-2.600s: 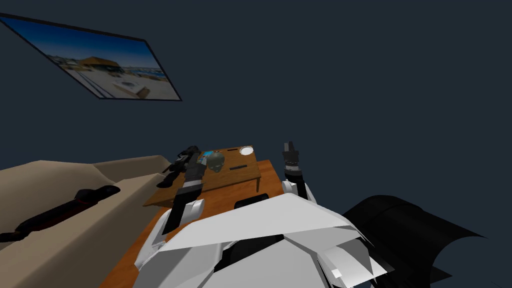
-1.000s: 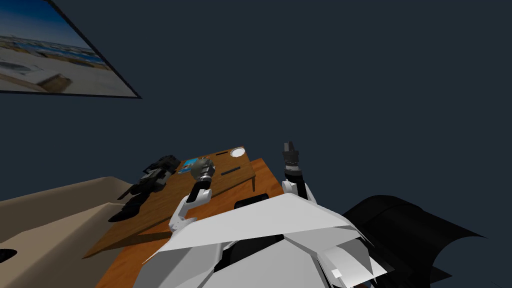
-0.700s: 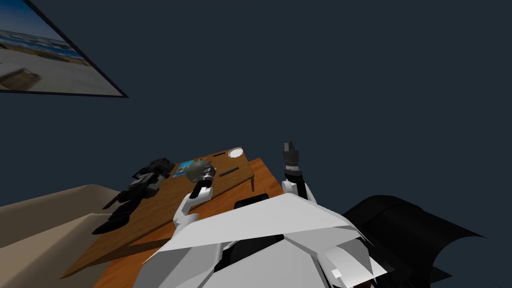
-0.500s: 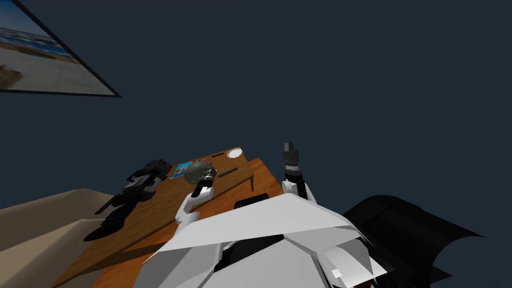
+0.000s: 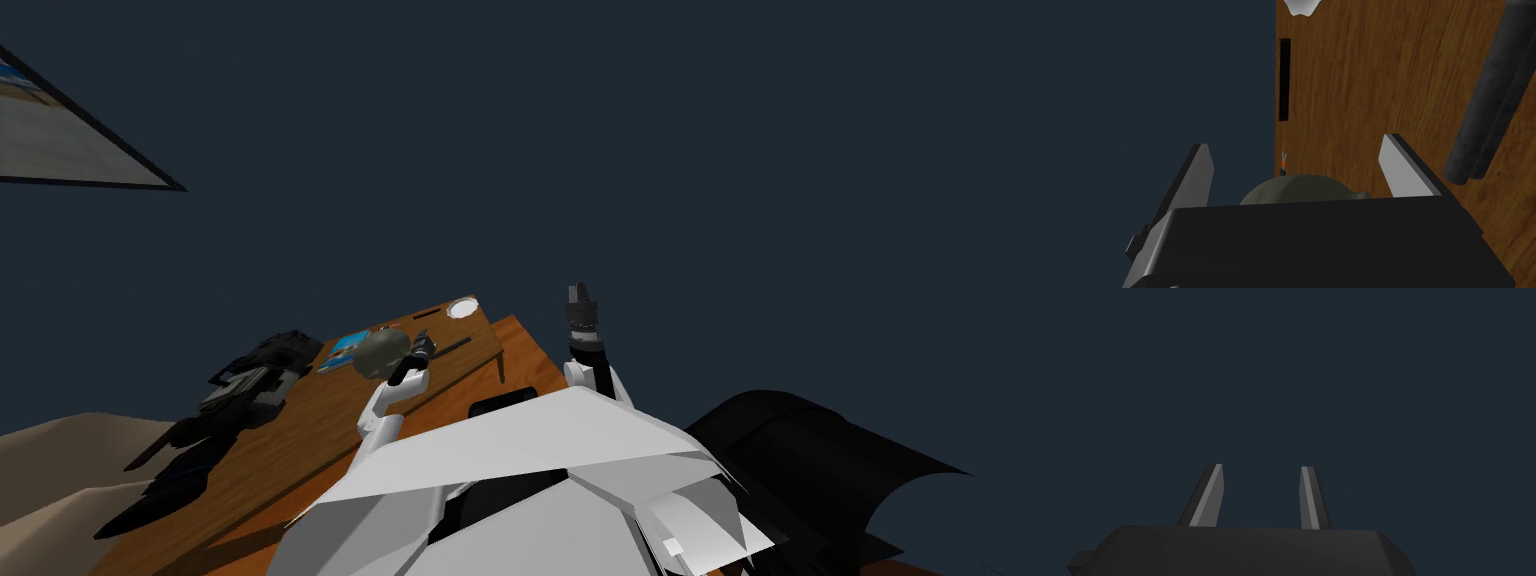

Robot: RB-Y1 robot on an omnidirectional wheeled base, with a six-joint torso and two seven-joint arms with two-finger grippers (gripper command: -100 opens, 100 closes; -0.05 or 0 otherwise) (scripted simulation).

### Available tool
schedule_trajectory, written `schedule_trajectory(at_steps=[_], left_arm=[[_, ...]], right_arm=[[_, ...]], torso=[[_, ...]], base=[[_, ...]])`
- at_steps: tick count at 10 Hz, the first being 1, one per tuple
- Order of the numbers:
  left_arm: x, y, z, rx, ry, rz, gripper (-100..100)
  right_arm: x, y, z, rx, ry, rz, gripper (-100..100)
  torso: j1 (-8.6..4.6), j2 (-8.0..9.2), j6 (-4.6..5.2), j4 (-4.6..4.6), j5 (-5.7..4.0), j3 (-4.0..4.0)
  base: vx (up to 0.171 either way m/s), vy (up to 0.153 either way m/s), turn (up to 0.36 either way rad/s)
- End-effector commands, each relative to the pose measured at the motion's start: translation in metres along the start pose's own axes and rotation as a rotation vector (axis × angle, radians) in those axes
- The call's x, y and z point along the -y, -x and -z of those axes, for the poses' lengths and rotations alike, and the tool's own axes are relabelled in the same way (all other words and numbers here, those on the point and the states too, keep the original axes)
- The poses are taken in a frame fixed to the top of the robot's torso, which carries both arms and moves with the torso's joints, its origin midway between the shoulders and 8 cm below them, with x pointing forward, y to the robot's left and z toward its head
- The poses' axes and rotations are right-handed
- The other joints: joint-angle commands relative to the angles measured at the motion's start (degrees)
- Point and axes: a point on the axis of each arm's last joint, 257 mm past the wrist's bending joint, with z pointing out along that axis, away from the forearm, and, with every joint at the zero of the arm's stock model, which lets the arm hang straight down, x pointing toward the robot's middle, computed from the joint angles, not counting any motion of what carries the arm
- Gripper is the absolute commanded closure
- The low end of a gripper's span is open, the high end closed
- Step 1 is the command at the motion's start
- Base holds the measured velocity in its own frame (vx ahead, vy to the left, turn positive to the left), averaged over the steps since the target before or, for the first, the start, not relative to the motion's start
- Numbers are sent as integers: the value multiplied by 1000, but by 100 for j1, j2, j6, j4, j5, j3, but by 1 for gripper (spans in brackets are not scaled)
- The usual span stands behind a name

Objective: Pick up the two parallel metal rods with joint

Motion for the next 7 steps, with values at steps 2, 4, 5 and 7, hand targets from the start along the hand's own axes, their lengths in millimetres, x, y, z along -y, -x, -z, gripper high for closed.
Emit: schedule_trajectory(at_steps=[2, 4, 5, 7], left_arm=[[-27, 10, -10, 26, 92, 25, -100], [-47, 16, -13, 44, 152, 40, -100], [-61, 21, -16, 59, 200, 54, -100], [-77, 26, -21, 81, 272, 80, -100]], right_arm=[[0, 0, 0, 0, 0, 0, 0], [0, 0, 0, 0, 0, 0, 0], [0, 0, 0, 0, 0, 0, 0], [0, 0, 0, 0, 0, 0, 0]], torso=[[2, 0, -5, -1, 1, 0], [0, -1, -1, -1, 0, -1], [0, -1, -5, -1, 0, -1], [0, 0, -3, 0, 0, 0]], base=[[-8, 12, -85], [-9, 12, -140], [-9, 9, -130], [-11, 13, -186]])
